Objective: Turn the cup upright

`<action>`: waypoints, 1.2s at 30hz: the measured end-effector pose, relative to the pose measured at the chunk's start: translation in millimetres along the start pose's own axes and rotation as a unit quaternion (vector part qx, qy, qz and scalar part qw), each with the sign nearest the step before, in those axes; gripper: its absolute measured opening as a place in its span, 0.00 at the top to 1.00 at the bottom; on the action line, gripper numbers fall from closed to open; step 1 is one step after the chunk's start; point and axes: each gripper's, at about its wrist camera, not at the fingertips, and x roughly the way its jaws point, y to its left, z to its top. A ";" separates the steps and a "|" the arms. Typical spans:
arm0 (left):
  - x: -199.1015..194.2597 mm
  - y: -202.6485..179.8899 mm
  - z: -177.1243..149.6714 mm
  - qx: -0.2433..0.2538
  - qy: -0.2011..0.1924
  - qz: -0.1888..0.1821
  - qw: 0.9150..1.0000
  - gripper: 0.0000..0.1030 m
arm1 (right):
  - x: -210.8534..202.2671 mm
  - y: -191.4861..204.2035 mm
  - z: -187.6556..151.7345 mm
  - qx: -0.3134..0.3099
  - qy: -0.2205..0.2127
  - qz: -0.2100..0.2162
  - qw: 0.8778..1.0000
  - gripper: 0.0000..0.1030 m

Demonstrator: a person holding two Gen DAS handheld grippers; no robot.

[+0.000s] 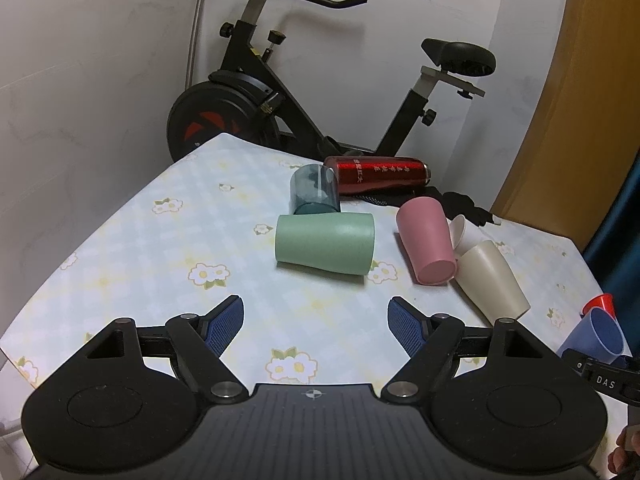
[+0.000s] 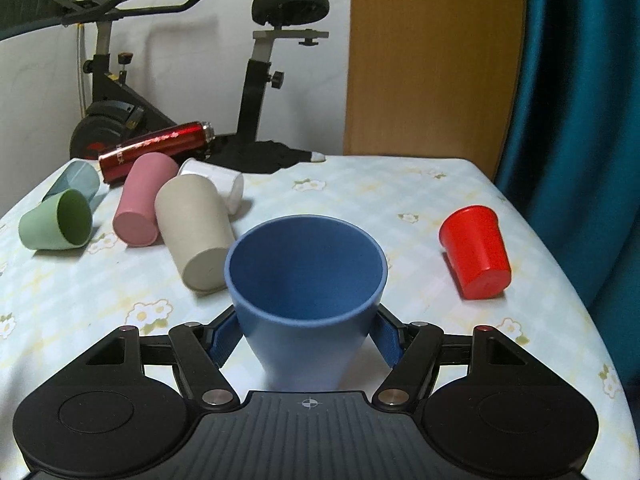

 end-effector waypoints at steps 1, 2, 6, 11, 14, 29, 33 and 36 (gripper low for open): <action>0.0 -0.1 0.0 0.001 0.000 0.000 1.000 0.21 | -0.9 0.7 -0.7 0.000 0.001 -0.001 1.000 0.37; 0.0 -0.3 0.0 0.002 0.001 0.000 1.000 0.21 | -1.5 1.4 -0.6 0.000 0.004 -0.001 1.000 0.37; 1.0 -2.4 0.3 0.011 0.003 0.003 1.000 0.21 | -2.9 2.6 1.2 0.002 0.014 0.002 1.000 0.36; 0.8 -2.5 0.1 0.013 0.007 0.002 1.000 0.21 | -4.3 0.9 3.7 0.016 0.024 0.016 0.999 0.14; 0.2 -2.1 -0.4 0.015 0.009 0.002 1.000 0.21 | -6.0 2.7 5.9 0.014 0.026 0.014 0.999 0.10; -3.0 -5.4 0.4 0.019 0.008 0.001 1.000 0.21 | -14.6 -2.6 14.3 0.028 0.024 0.010 0.999 0.00; -8.0 -11.0 7.9 0.033 0.001 -0.002 0.999 0.21 | -21.6 -6.1 20.3 0.040 0.026 0.009 0.999 0.00; -17.2 -17.8 20.2 0.046 -0.013 -0.006 0.999 0.21 | -33.9 -9.0 29.3 0.049 0.020 0.013 0.999 0.00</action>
